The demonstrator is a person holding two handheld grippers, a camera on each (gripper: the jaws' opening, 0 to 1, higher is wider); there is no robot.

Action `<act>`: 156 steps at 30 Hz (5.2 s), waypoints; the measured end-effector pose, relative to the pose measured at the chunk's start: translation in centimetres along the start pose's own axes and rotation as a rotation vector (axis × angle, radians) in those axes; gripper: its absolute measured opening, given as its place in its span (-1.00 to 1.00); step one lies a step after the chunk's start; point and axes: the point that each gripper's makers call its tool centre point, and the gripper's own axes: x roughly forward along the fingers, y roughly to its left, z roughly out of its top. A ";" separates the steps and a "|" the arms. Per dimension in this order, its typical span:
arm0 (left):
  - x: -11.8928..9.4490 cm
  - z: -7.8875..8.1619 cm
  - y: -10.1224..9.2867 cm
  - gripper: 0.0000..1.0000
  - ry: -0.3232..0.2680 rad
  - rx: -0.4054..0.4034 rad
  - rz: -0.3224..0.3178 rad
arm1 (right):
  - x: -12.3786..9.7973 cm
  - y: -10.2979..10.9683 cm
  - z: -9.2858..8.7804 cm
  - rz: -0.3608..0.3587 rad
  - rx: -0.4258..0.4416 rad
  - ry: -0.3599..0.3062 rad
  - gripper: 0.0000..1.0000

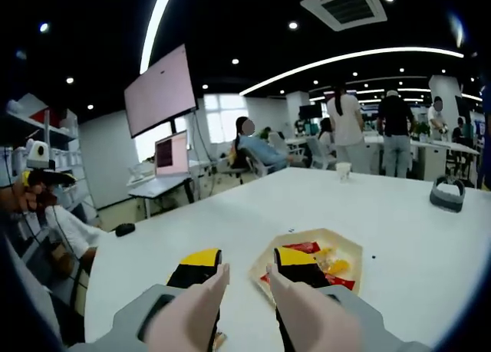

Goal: Place the target food into the container with the food tongs after gripping and lifting it, then release it inside without dropping or visibly crushing the food.

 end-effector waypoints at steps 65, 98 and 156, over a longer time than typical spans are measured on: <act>-0.6 -0.5 0.4 0.78 -0.016 -0.009 0.010 | 1.4 8.4 -5.5 0.298 -0.065 0.111 -0.47; 1.5 -1.0 0.0 0.72 0.111 -0.008 0.013 | 4.1 7.9 -12.6 0.483 -0.211 0.267 -0.45; 2.1 0.7 1.0 0.65 0.000 -0.010 -0.020 | 3.8 4.2 -7.7 0.127 0.072 0.127 -0.57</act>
